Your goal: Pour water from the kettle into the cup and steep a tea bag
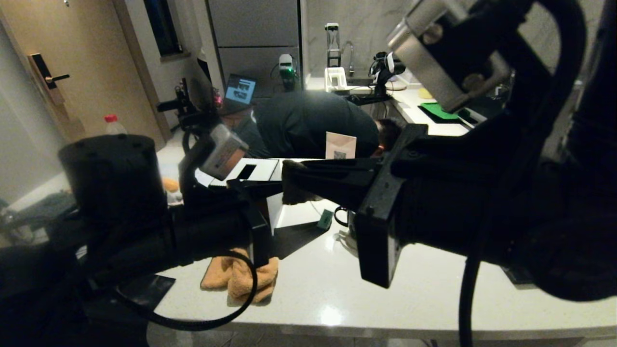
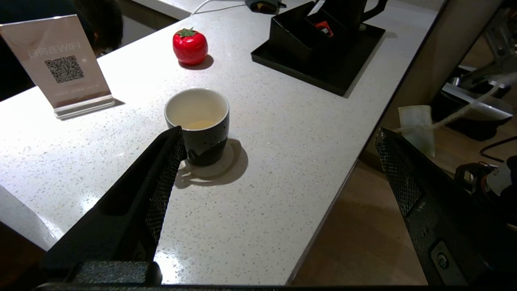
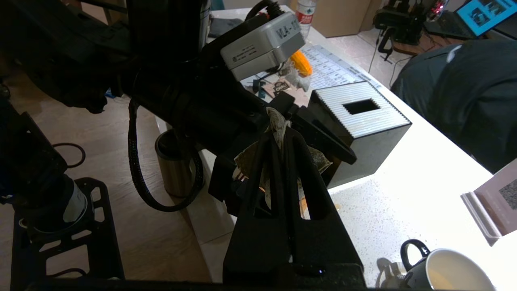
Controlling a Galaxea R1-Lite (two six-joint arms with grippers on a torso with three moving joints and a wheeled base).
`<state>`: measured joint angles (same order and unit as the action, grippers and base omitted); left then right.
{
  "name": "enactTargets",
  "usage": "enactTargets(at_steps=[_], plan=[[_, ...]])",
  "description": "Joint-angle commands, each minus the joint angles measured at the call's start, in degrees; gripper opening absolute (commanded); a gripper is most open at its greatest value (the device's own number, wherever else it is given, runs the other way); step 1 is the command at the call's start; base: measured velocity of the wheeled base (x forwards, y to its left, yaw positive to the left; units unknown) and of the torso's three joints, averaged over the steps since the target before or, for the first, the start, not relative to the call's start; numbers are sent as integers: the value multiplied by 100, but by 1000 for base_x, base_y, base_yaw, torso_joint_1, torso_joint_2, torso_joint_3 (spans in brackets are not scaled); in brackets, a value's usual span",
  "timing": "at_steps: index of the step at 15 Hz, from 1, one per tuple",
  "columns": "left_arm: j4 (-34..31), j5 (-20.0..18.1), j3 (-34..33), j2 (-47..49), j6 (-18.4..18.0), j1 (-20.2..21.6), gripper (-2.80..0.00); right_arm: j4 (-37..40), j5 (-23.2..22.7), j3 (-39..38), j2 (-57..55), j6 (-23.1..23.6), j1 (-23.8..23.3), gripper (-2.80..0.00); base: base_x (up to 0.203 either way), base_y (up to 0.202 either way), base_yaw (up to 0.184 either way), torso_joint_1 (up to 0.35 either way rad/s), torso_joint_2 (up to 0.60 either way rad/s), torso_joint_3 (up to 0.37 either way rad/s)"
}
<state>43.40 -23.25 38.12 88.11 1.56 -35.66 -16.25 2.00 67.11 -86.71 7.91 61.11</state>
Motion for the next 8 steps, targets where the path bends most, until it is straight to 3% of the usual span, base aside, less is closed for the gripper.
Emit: enactTargets(at_steps=[1, 8], plan=[[37, -13, -6, -9, 8, -2, 0, -10, 2, -22, -41, 17, 24, -280, 0, 0, 0, 0, 0, 0], [333, -22, -133, -74, 169, -19, 0, -335, 37, -221, -155, -152, 16, -280, 0, 0, 0, 0, 0, 0]])
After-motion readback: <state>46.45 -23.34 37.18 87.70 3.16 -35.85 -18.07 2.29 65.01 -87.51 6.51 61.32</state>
